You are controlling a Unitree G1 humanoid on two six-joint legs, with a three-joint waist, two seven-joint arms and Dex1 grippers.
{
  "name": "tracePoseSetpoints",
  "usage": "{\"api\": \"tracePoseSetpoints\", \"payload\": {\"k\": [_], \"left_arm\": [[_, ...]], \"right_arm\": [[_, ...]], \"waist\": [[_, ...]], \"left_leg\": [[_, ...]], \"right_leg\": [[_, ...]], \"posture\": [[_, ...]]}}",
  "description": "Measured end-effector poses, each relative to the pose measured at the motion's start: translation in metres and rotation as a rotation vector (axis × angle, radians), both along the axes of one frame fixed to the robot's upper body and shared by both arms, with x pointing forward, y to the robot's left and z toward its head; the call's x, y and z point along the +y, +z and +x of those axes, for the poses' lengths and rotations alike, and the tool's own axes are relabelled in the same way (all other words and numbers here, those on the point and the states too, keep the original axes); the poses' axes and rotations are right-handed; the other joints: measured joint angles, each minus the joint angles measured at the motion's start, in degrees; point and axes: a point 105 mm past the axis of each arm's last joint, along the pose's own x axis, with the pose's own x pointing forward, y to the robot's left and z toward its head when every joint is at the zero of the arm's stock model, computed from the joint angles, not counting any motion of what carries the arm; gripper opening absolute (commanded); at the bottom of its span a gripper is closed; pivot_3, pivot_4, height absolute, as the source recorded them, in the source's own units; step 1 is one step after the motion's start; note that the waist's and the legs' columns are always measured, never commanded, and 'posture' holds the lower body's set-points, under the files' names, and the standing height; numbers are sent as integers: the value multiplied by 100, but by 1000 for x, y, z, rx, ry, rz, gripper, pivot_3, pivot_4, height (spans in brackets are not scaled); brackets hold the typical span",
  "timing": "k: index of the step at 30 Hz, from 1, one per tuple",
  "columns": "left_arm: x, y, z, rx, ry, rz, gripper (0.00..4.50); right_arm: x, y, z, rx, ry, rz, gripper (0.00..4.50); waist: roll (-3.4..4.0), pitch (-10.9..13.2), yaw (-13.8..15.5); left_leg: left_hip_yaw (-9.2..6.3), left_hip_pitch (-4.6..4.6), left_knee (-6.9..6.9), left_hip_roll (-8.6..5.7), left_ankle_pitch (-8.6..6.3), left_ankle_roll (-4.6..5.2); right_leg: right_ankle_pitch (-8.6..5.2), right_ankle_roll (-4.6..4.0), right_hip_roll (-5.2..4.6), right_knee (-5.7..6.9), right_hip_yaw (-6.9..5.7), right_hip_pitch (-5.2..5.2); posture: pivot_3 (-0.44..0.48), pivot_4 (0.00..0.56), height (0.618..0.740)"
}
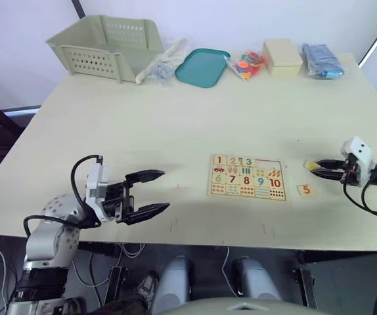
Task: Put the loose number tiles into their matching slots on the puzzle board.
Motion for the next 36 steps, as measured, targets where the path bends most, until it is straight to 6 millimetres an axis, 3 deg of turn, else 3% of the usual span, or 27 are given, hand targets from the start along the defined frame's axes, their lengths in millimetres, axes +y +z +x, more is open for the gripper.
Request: {"api": "tracePoseSetpoints", "payload": {"k": [4,10,21,28,36], "left_arm": [[1,-3,-1,10,12,-3,4500],[-1,-1,0,7,17,-5,4500],[-2,2,3,5,22,-6,4500],[-4,3,5,22,28,-4,4500],[-8,7,5,28,29,0,4500]], "right_arm": [[6,6,-31,14,-104,39,910],[18,36,-53,-64,-339,115,910],[53,17,-86,-50,-912,273,909],[67,7,-103,29,-1146,356,909],[57,0,-114,66,-1282,283,909]], "waist": [[3,0,-18],[0,-2,-46],[0,-2,-50],[1,-2,-56],[2,-1,-70]], "left_leg": [[-9,-6,0,0,0,0],[-30,-6,-3,0,-1,0],[-44,-13,-4,2,0,0],[-48,-14,-5,2,0,-1],[-50,-14,-8,1,0,-1]], "right_leg": [[0,1,3,4,2,-10],[-1,0,19,2,5,-10],[-2,0,16,3,2,-19],[-3,0,12,2,-2,-20],[-4,-2,9,0,-5,-21]], "posture": [[0,150,740],[0,150,740],[0,150,740],[0,150,740],[0,150,740]]}}
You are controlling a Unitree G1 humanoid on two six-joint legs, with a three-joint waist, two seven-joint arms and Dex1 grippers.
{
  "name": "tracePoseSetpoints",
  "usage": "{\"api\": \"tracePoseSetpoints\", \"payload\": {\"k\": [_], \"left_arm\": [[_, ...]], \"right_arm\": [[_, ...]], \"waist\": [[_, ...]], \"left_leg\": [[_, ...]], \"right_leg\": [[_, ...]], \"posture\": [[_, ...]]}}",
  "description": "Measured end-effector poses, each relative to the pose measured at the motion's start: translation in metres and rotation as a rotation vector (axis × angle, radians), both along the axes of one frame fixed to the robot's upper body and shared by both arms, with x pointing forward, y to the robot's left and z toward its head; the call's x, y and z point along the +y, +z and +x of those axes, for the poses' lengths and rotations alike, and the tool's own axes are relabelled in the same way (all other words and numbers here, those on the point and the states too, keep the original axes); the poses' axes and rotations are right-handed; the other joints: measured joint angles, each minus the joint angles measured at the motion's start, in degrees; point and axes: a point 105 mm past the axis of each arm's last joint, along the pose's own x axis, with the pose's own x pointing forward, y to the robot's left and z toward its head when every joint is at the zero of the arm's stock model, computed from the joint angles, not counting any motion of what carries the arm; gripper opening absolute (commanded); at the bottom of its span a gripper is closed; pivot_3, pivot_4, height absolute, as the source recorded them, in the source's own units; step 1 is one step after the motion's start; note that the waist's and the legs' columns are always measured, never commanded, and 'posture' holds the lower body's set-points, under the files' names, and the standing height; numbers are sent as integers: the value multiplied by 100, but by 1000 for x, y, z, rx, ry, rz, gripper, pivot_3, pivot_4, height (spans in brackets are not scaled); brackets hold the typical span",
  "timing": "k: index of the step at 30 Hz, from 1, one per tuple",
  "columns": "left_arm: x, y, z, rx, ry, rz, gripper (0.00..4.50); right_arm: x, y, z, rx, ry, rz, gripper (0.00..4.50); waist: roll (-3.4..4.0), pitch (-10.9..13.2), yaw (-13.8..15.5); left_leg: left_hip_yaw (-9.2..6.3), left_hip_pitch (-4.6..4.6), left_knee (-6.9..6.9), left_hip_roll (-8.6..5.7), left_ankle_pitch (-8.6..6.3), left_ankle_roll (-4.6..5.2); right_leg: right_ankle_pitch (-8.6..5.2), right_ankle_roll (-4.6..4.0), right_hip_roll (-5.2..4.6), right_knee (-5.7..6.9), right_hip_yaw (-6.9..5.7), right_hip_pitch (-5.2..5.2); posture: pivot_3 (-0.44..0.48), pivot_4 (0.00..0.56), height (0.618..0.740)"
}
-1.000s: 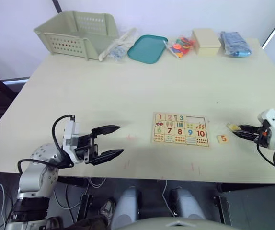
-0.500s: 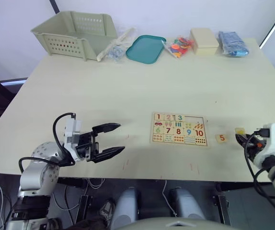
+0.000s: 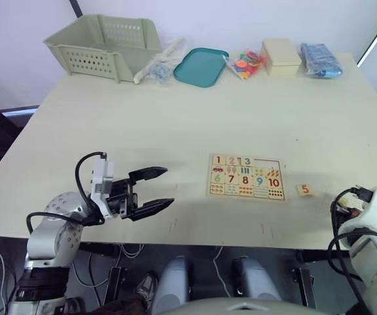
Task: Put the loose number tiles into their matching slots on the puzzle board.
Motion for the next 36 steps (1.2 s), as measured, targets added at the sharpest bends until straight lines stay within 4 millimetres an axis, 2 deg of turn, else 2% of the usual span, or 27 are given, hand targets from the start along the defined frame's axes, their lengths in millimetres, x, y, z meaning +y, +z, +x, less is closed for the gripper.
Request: {"api": "tracePoseSetpoints", "payload": {"k": [8,12,18,23,24,26,31,36], "left_arm": [[-3,3,0,2,-5,3,4500],[-5,4,-1,1,-13,4,4500],[-5,4,-1,15,-16,-1,4500],[-5,4,-2,20,-18,-2,4500],[-5,4,-2,20,-20,-3,4500],[-6,5,-2,16,-24,-5,4500],[-6,5,-2,15,-24,-5,4500],[-6,6,-2,15,-27,-6,4500]], "right_arm": [[-3,9,8,-24,-56,-17,909],[-6,20,18,-70,-97,-18,909],[-5,25,33,-75,-115,4,909],[-12,24,40,-72,-161,53,909],[-14,31,50,-114,-206,129,909],[-13,34,58,-133,-209,168,909],[-22,14,53,-57,-264,228,909],[-22,12,53,-45,-265,232,909]], "waist": [[1,1,-12],[1,1,-14],[3,2,-29],[6,4,-38],[8,6,-64],[9,6,-107],[9,6,-112],[11,7,-153]], "left_leg": [[-1,-2,-2,-1,0,0],[-2,-1,-2,-1,0,0],[-3,-2,-7,-1,0,0],[-2,-3,-8,-1,0,0],[-1,-3,-8,-1,1,-1],[-8,-3,-10,-1,1,-1],[-10,-8,-46,-5,3,-5],[-16,2,-59,-4,13,-19]], "right_leg": [[0,0,-1,-1,-2,-1],[0,0,0,-1,-2,-1],[-1,-2,-2,-2,-3,-3],[-1,-2,-2,-2,-4,-4],[0,-2,-2,-2,-3,-7],[-1,-3,1,-1,-7,-6],[-7,-13,-9,-9,-16,-15],[-11,-20,-2,-2,-16,-16]], "posture": [[0,150,740],[0,150,740],[0,150,740],[0,150,740],[0,150,740],[0,150,740],[0,150,740],[0,150,740]]}}
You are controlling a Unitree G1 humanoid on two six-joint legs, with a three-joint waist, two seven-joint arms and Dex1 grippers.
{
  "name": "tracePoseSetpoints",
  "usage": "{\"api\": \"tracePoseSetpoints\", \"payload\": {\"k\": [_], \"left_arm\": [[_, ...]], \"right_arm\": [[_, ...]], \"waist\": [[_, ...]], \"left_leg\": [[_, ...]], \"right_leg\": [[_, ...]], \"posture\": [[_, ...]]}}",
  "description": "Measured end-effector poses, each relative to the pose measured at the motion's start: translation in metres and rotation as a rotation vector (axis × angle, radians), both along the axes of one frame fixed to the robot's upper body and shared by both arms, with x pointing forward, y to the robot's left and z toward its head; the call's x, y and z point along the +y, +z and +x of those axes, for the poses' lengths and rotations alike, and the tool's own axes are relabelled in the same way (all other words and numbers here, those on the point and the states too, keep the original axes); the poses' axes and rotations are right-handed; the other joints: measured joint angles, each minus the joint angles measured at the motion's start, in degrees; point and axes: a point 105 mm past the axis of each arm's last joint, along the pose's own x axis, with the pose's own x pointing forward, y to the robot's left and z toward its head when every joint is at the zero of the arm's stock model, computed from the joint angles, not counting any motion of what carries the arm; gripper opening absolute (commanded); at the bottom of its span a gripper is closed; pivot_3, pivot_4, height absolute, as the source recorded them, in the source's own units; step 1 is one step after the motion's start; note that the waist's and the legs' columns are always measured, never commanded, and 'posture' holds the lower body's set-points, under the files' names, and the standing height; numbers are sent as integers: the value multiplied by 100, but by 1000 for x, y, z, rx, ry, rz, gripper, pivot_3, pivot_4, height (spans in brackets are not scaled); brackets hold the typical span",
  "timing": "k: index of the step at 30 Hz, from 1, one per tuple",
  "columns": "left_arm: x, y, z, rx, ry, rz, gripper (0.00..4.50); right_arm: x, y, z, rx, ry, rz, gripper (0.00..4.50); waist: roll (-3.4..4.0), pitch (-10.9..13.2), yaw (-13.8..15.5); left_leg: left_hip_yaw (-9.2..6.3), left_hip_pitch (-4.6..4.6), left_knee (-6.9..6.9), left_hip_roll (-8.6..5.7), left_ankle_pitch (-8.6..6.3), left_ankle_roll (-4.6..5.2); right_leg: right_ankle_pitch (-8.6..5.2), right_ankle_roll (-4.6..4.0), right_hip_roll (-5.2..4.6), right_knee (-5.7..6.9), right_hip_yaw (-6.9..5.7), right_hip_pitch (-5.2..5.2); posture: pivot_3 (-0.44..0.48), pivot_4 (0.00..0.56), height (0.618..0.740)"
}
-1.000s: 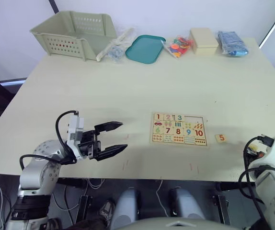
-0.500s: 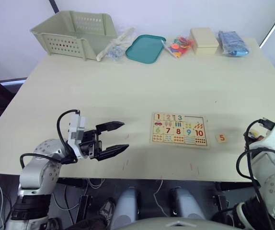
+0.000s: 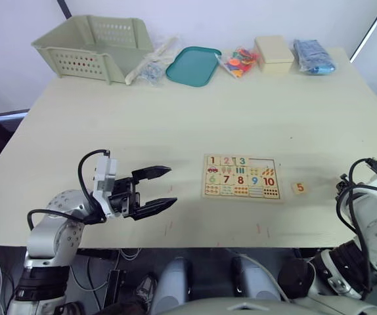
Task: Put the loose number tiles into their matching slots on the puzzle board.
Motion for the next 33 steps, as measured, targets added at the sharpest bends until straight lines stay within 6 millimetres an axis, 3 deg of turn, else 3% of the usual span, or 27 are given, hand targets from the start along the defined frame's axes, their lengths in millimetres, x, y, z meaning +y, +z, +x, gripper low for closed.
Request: {"api": "tracePoseSetpoints", "payload": {"k": [13,20,28,33], "left_arm": [[2,-5,-5,6,1,-1,4500],[4,-7,-6,7,-2,-3,4500],[6,-7,-5,6,-2,-4,4500],[6,-7,-4,3,-5,-4,4500]], "right_arm": [[10,-1,10,4,62,-4,909],[14,-5,13,-6,100,18,4445],[40,-2,5,-84,359,39,4485],[30,10,-3,-108,572,-69,4485]], "waist": [[0,0,5],[1,1,5],[-1,0,17],[1,4,10]], "left_leg": [[-3,-1,-5,0,5,-6],[-4,-1,-7,1,5,-7],[-11,-2,-15,2,4,-6],[1,-1,-12,-2,5,-6]], "right_leg": [[0,-1,-1,-2,-2,0],[-1,-1,0,-3,-2,-1],[-4,-5,-2,-10,-12,1],[-4,-3,-10,-15,-2,3]], "posture": [[0,150,740],[0,150,740],[0,150,740],[0,150,740]]}}
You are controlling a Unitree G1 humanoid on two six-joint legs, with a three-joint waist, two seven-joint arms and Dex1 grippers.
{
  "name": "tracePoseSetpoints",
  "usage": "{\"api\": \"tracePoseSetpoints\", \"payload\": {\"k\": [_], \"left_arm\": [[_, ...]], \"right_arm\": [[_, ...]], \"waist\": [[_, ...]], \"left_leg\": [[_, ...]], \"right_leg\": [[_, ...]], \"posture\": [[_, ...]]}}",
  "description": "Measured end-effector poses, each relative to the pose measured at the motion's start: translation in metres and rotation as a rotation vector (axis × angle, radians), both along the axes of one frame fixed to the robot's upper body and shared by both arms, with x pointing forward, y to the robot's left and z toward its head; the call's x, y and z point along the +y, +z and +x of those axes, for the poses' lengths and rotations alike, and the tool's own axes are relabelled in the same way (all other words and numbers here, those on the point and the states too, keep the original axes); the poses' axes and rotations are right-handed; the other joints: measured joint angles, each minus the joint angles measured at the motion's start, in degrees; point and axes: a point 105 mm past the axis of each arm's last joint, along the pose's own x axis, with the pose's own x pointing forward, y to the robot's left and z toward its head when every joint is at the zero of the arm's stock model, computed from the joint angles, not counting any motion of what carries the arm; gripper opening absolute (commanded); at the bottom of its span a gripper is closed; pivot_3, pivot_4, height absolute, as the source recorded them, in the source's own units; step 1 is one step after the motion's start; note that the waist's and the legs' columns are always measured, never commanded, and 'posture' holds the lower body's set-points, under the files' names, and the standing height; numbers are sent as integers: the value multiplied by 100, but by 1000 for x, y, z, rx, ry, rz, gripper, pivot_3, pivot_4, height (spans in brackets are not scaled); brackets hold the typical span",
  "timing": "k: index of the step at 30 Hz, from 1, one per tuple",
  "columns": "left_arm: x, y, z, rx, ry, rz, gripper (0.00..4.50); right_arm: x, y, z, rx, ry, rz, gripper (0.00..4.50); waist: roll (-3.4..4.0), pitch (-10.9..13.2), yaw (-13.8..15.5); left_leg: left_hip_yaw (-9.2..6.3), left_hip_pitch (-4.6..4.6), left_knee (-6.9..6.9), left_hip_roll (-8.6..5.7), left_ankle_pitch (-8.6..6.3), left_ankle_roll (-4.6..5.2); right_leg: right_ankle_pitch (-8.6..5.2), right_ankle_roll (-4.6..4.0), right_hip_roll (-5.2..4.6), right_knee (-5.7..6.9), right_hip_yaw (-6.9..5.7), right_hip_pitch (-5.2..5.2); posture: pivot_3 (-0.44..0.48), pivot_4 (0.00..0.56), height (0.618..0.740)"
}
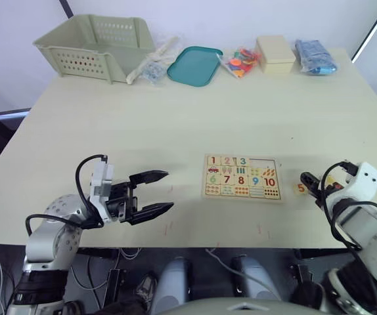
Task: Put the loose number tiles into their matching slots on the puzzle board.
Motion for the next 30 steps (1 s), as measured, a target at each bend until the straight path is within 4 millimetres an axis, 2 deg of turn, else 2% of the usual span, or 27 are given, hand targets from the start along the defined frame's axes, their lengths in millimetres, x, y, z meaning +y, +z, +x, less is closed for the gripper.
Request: {"api": "tracePoseSetpoints", "payload": {"k": [5,10,12,17,21,27,30], "left_arm": [[0,0,0,0,1,-2,4500],[0,0,0,2,6,-3,4500],[-1,1,0,-1,3,-5,4500],[-3,2,-2,-6,-7,-10,4500],[-4,4,-3,-15,-23,-13,4500],[-4,7,-4,-56,-24,-23,4500],[-3,6,-4,-63,-42,-37,4500]], "right_arm": [[-14,22,-4,4,238,-87,4485],[-13,51,-3,10,487,-149,4485],[-17,59,-2,-15,600,-224,4485],[-32,58,4,-96,913,-482,4485],[-39,53,10,-214,1165,-577,4485],[-53,44,18,-196,1326,-630,4485],[-64,31,28,-157,1377,-659,4485]], "waist": [[-7,2,-8],[-11,7,7],[-13,9,22],[-33,15,39],[-37,22,17],[-29,29,36],[-26,32,39]], "left_leg": [[0,4,-1,1,0,1],[-3,2,-1,1,0,2],[-3,0,-1,1,0,2],[1,0,6,3,0,2],[9,12,12,3,0,2],[7,13,10,5,0,1],[10,15,13,3,0,1]], "right_leg": [[0,0,17,-3,8,3],[0,0,29,-5,7,2],[0,1,26,-12,5,3],[1,6,16,-19,3,9],[2,5,18,-11,9,15],[2,2,20,-5,7,13],[2,1,19,-4,8,14]], "posture": [[0,150,740],[0,150,740],[0,150,740],[0,150,740],[0,150,740],[0,150,740],[0,150,740]]}}
